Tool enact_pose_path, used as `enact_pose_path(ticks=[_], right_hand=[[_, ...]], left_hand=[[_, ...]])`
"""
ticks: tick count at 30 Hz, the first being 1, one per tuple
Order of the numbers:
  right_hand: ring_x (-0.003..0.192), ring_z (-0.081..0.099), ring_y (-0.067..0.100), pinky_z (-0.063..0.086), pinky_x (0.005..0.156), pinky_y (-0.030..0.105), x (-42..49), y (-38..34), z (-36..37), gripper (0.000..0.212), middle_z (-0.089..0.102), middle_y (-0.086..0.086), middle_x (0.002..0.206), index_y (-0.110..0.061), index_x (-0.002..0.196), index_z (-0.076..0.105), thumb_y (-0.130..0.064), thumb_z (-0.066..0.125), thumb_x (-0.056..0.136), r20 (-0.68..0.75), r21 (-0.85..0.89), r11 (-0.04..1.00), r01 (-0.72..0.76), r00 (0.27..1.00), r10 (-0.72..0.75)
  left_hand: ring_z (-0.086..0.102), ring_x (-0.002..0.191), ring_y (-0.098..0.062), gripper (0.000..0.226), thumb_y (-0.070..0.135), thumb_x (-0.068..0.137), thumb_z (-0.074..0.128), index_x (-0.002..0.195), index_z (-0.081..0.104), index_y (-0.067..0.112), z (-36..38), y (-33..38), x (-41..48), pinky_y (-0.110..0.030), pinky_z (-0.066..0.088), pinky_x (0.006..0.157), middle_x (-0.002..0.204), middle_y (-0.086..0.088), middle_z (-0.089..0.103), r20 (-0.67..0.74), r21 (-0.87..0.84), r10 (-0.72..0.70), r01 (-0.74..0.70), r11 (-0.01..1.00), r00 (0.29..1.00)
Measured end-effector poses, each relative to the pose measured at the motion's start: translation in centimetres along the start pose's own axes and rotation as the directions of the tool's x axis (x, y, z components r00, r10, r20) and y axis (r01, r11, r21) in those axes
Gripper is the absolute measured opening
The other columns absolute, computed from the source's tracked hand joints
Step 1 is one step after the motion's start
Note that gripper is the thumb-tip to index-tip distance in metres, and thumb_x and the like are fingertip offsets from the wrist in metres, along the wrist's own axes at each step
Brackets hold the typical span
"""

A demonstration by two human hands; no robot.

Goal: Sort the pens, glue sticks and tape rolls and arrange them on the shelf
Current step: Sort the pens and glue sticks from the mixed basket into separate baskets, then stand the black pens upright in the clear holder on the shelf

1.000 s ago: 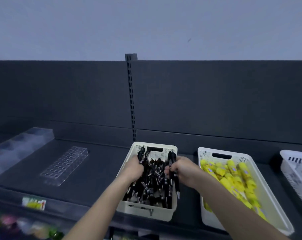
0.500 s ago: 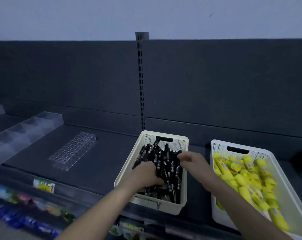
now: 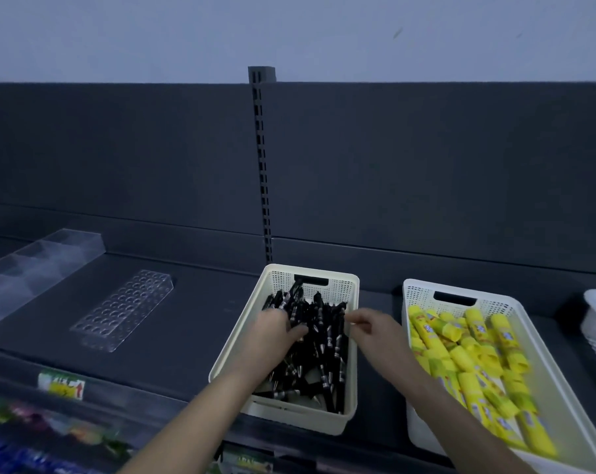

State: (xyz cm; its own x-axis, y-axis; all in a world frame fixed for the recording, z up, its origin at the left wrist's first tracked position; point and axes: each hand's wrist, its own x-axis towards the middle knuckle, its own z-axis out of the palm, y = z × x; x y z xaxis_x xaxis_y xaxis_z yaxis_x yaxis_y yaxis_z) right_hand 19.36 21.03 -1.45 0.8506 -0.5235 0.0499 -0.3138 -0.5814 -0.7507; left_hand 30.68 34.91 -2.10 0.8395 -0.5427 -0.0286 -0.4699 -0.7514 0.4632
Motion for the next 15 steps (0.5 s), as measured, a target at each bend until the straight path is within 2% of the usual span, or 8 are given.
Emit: enact_pose_path(ticks=[2,4,6,8,11,15], right_hand=[[0.102,0.058,0.022,0.041,0.081,0.023,0.0,0.4,0.1,0.030,0.062,0.008,0.103,-0.005,0.111,0.063,0.001,0.046,0.086,-0.037,-0.038,0.999,0.008,0.999,-0.010],[0.097,0.058,0.025,0.035,0.073,0.025,0.2,0.8,0.3,0.023,0.059,0.003,0.091,-0.007,0.101,0.061,0.002,0.045,0.086,-0.003,-0.044,0.999,-0.007,1.000,0.007],[0.094,0.055,0.024,0.028,0.067,0.023,0.4,1.0,0.9,0.015,0.055,-0.001,0.086,-0.014,0.090,0.054,-0.002,0.045,0.088,0.058,-0.051,0.997,-0.060,0.996,0.063],[0.101,0.056,0.025,0.033,0.072,0.024,0.7,1.1,1.8,0.019,0.061,0.006,0.100,-0.010,0.100,0.056,-0.002,0.045,0.088,0.090,0.001,0.994,-0.112,0.990,0.112],[0.105,0.058,0.026,0.036,0.074,0.026,0.9,1.1,2.8,0.030,0.064,0.011,0.111,-0.007,0.111,0.058,0.002,0.048,0.084,0.051,0.019,0.985,-0.171,0.984,0.170],[0.095,0.058,0.023,0.040,0.073,0.027,1.5,-0.4,3.8,0.031,0.064,0.007,0.102,-0.012,0.102,0.058,0.007,0.044,0.081,0.086,0.027,0.985,-0.173,0.982,0.170]], left_hand=[[0.053,0.096,-0.023,0.031,0.037,0.089,0.057,0.101,0.058,0.008,-1.3,-1.4,-0.1,-0.033,0.043,0.077,0.103,-0.007,0.055,-0.187,0.089,-0.020,0.037,0.995,0.982],[0.048,0.112,-0.029,0.032,0.030,0.091,0.053,0.112,0.052,0.007,-2.4,-3.5,0.0,-0.037,0.044,0.086,0.115,-0.010,0.051,-0.241,0.163,-0.093,0.134,0.977,0.966],[0.054,0.107,-0.033,0.024,0.022,0.089,0.051,0.106,0.054,0.005,-2.5,-5.0,0.1,-0.038,0.046,0.082,0.113,-0.014,0.057,-0.155,0.133,-0.196,0.217,0.967,0.968],[0.059,0.100,-0.036,0.019,0.016,0.088,0.047,0.095,0.058,0.003,-2.3,-5.7,-0.1,-0.037,0.047,0.078,0.105,-0.017,0.063,-0.070,0.093,-0.217,0.223,0.970,0.974],[0.060,0.095,-0.037,0.019,0.012,0.089,0.043,0.087,0.058,0.001,-2.2,-6.0,-0.1,-0.038,0.047,0.077,0.099,-0.018,0.065,-0.073,0.050,-0.190,0.193,0.980,0.979],[0.060,0.090,-0.036,0.019,0.010,0.088,0.041,0.071,0.049,0.007,-3.3,-7.8,0.5,-0.037,0.047,0.073,0.093,-0.017,0.064,-0.109,0.031,-0.182,0.186,0.982,0.977]])
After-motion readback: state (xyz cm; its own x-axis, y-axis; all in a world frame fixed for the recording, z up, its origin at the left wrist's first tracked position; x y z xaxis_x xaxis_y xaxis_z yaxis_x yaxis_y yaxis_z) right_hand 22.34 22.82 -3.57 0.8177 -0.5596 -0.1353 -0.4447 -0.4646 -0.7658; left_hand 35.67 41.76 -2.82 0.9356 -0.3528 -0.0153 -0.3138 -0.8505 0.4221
